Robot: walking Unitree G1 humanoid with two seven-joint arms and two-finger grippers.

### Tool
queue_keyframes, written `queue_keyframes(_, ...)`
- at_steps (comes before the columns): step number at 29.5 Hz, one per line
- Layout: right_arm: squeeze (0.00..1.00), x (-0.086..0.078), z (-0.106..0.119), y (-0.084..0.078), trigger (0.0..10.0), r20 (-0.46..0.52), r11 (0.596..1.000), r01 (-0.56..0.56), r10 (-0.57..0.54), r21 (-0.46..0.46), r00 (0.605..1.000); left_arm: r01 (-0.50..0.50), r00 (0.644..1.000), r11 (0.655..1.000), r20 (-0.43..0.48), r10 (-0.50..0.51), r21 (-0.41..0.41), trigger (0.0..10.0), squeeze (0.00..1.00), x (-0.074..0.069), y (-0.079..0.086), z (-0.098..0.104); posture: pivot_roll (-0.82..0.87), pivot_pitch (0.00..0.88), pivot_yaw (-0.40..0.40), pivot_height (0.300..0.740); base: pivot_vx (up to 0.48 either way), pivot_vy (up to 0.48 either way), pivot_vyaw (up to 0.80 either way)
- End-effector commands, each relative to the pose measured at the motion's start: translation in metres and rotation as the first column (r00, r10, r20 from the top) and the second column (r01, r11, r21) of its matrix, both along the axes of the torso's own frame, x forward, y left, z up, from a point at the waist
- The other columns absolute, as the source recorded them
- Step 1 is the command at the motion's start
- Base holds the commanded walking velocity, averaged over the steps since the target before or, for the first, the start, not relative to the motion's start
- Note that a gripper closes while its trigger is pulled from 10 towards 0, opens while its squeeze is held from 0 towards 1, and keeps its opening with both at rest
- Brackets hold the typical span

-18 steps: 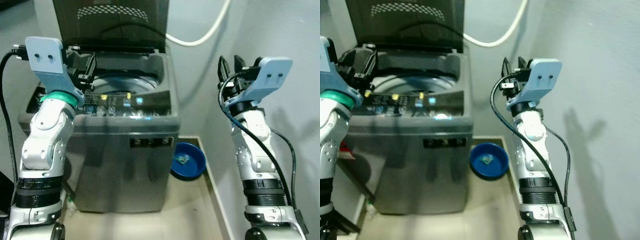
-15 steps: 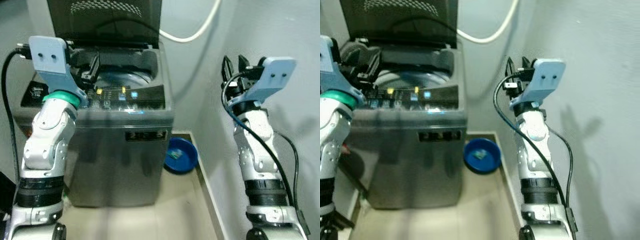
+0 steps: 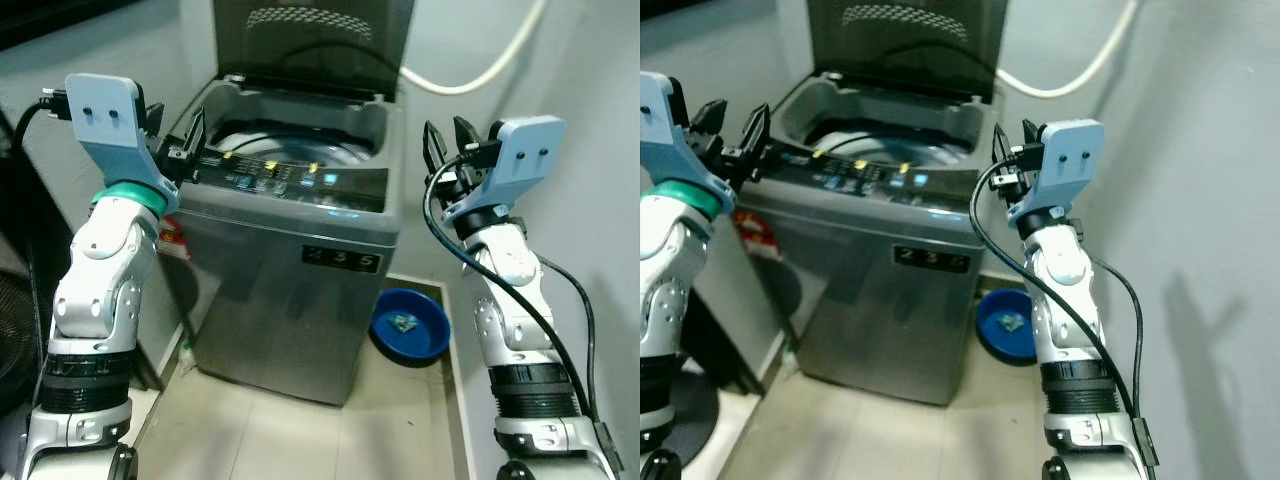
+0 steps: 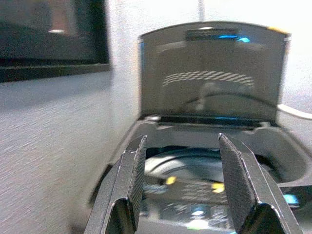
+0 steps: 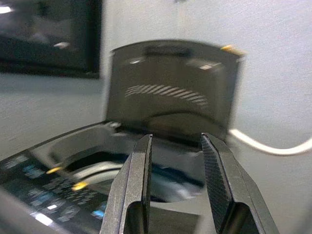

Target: Clothes washing

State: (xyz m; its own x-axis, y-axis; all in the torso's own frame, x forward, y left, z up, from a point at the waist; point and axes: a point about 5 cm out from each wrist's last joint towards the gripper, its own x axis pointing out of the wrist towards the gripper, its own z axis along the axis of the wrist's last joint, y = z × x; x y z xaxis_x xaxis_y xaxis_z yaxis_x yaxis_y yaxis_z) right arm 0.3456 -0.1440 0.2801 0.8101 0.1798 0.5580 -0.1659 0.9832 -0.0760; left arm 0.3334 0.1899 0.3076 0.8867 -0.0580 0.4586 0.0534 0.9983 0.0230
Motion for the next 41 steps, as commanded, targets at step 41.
queue_keyframes(41,0.0,0.002,-0.046,-0.001,10.0,-0.161,0.999,-0.038,0.044,0.035,0.986,0.05,0.991,0.985,-0.127,-0.029,0.166,10.0,0.0,-0.001,-0.019,-0.044,0.09,0.027,0.012,0.74,0.0,0.0,0.8)
